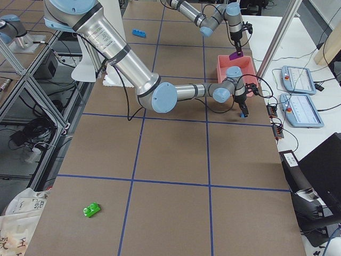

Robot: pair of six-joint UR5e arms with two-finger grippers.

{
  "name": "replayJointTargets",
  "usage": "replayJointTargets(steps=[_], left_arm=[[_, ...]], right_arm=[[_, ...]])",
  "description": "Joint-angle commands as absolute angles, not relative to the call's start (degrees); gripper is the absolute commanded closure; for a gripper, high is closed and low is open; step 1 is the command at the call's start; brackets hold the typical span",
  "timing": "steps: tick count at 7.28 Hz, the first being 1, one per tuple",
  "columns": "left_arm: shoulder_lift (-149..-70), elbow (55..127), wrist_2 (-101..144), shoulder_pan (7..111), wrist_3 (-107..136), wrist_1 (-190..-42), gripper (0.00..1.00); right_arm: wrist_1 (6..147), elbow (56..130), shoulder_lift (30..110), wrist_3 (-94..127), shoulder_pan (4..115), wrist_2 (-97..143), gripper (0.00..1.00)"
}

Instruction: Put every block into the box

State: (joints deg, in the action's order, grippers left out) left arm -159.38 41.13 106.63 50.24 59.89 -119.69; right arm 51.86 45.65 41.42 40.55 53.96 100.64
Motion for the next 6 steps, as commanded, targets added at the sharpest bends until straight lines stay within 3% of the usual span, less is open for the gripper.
replayJointTargets(steps=[1,2,3,4,5,6], left_arm=[[-159.35,40.87,106.26,49.4,59.94,-119.71,1.0],[-159.43,40.87,106.26,49.22,60.12,-119.71,1.0],[-159.43,40.96,106.26,49.22,60.81,-119.71,0.73],[-159.26,41.13,106.26,48.7,60.65,-119.71,0.11],[-159.26,41.31,106.17,48.0,60.64,-119.71,0.0],[-159.26,41.92,106.17,47.9,60.73,-119.71,0.0]], right_arm=[[51.86,41.76,39.03,40.43,53.0,98.54,0.02],[51.77,40.09,38.15,40.43,53.0,98.18,0.04],[51.77,39.47,38.06,40.34,53.09,97.65,0.12],[51.77,39.29,37.97,40.43,53.43,97.3,0.46],[51.77,39.29,37.88,40.43,53.87,97.29,0.77],[51.77,39.29,37.88,40.52,54.05,97.29,0.98]])
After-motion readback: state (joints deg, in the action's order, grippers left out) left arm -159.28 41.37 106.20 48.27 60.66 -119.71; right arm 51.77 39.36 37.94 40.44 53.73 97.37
